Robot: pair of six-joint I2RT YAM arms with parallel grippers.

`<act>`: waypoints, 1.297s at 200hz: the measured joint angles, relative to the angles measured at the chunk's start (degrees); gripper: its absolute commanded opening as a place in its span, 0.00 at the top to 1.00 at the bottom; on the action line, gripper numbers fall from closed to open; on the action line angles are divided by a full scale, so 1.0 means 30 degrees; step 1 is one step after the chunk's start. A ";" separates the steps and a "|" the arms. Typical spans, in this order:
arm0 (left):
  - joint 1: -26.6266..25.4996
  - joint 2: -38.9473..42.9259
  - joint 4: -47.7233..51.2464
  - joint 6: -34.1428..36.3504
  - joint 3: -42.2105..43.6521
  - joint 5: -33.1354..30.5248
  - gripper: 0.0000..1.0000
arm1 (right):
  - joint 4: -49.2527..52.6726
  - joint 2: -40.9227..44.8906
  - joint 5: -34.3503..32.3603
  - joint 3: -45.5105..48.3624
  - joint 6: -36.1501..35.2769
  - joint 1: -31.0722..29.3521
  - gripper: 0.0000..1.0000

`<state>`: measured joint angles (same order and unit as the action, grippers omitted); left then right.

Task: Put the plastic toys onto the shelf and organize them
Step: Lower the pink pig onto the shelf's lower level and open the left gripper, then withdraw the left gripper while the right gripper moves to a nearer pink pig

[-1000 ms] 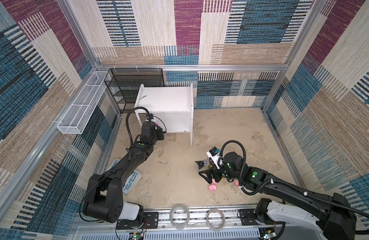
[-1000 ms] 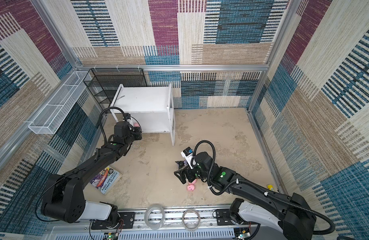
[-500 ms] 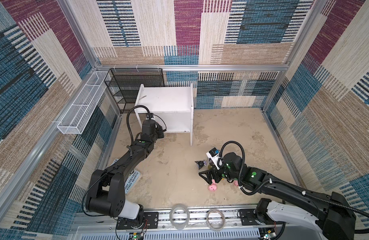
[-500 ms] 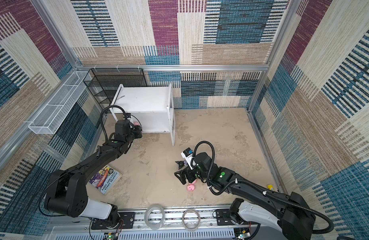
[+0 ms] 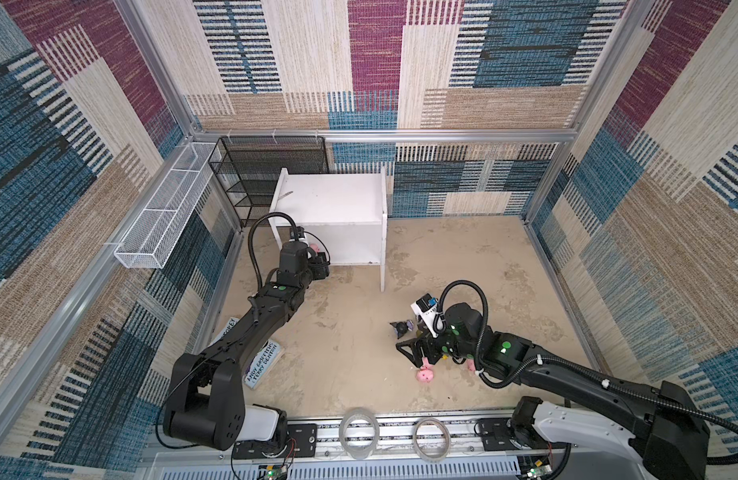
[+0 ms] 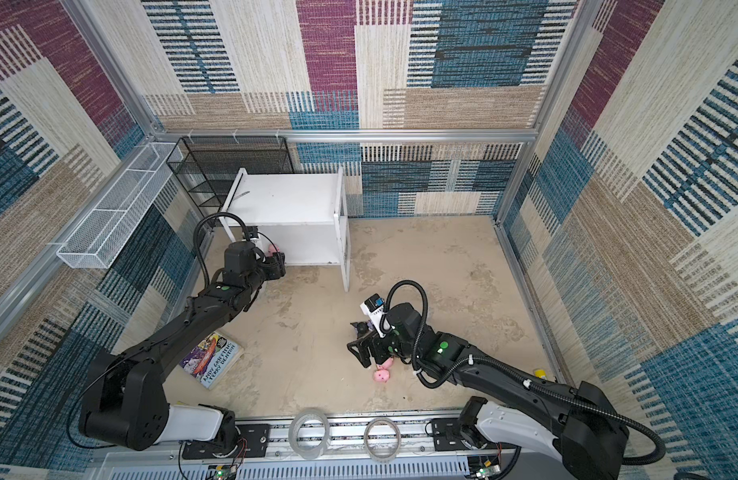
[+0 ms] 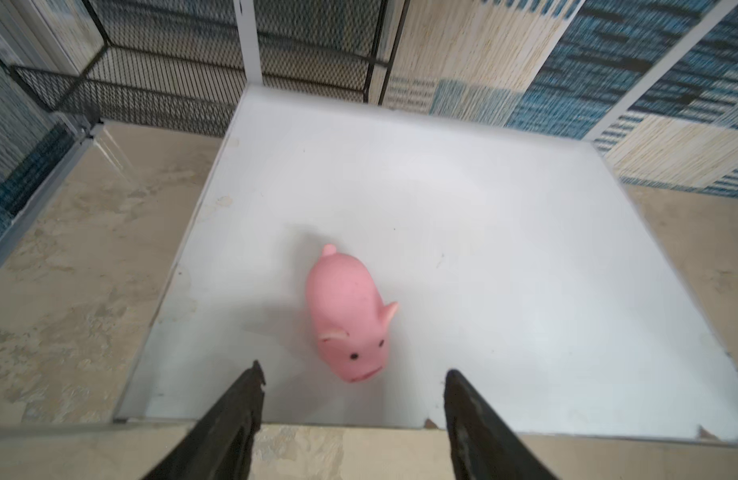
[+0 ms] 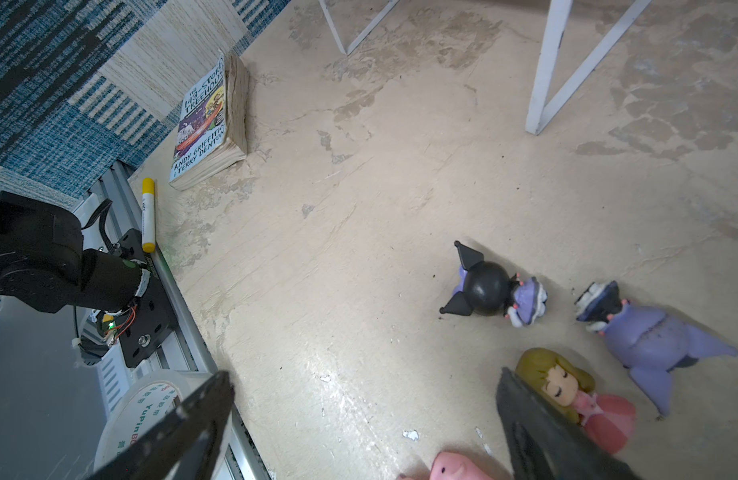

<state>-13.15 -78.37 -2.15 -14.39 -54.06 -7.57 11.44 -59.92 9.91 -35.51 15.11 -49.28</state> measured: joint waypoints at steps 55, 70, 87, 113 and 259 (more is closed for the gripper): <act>0.0000 0.3089 0.3184 -0.0306 -0.0226 -0.0670 0.14 | 0.0146 -0.0743 -0.0015 -0.1056 -0.0066 0.0000 0.00; 0.0000 0.4051 0.4612 -0.0379 -0.0452 -0.0925 0.12 | 0.0153 -0.0954 -0.0342 -0.1413 -0.0066 0.0000 0.00; 0.0000 0.5027 0.6018 -0.0510 -0.0678 -0.0984 0.10 | 0.0153 -0.1071 -0.0525 -0.1617 -0.0051 0.0007 0.00; 0.0000 0.5989 0.7978 -0.0503 -0.0758 -0.0823 0.10 | 0.0160 -0.1399 -0.0867 -0.1872 0.0022 0.0000 0.00; -0.5370 0.6776 0.6834 -0.3089 0.5632 0.6178 0.11 | 0.4058 -0.2164 -0.3359 0.0590 0.5989 -0.0211 0.13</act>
<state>-29.26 -58.04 18.35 -23.66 -37.17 10.96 23.62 -66.41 -0.16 -33.74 33.08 -49.91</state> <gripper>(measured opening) 0.888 0.866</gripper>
